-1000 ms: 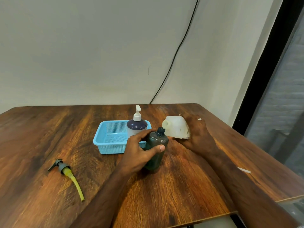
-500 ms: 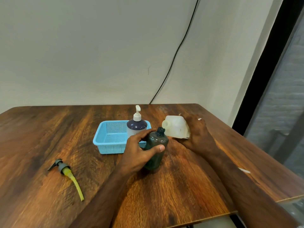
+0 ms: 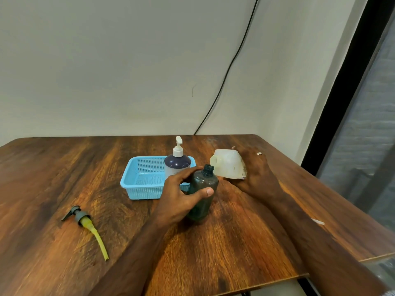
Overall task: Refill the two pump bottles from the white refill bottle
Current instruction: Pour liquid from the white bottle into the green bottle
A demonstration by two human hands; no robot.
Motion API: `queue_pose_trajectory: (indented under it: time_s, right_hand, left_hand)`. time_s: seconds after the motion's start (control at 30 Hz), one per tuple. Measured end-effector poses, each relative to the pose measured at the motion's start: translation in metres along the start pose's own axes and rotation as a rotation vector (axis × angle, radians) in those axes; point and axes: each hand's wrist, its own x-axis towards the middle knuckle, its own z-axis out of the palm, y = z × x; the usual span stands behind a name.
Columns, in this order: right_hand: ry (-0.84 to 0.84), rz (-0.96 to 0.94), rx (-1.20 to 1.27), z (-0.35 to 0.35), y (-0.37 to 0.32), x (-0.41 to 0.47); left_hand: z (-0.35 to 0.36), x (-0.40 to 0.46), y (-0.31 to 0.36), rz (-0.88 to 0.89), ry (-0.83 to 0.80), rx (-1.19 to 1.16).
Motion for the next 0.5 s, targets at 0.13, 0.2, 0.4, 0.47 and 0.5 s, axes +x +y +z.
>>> queue_pose_trajectory:
  time_s: [0.13, 0.2, 0.4, 0.47, 0.5]
  right_hand:
    - [-0.007, 0.012, 0.003, -0.0008, -0.0008, 0.0004]
    - [-0.006, 0.015, 0.003, -0.0018, -0.0022, 0.0013]
    - [-0.006, 0.020, 0.000, -0.0028, -0.0024, 0.0014]
    - [-0.006, 0.002, -0.030, -0.0014, 0.0005, 0.0020]
    - [-0.006, 0.001, -0.037, -0.0009, 0.0011, 0.0022]
  left_hand:
    - [-0.0006, 0.0007, -0.0014, 0.010, -0.007, 0.000]
    - [-0.0006, 0.0010, -0.0019, 0.005, -0.010, 0.003]
    - [-0.0008, 0.0001, 0.0006, -0.006, -0.009, 0.014]
    - [-0.0009, -0.0001, 0.0011, 0.001, -0.007, 0.019]
    - [-0.0009, -0.0001, 0.0012, 0.002, -0.006, 0.017]
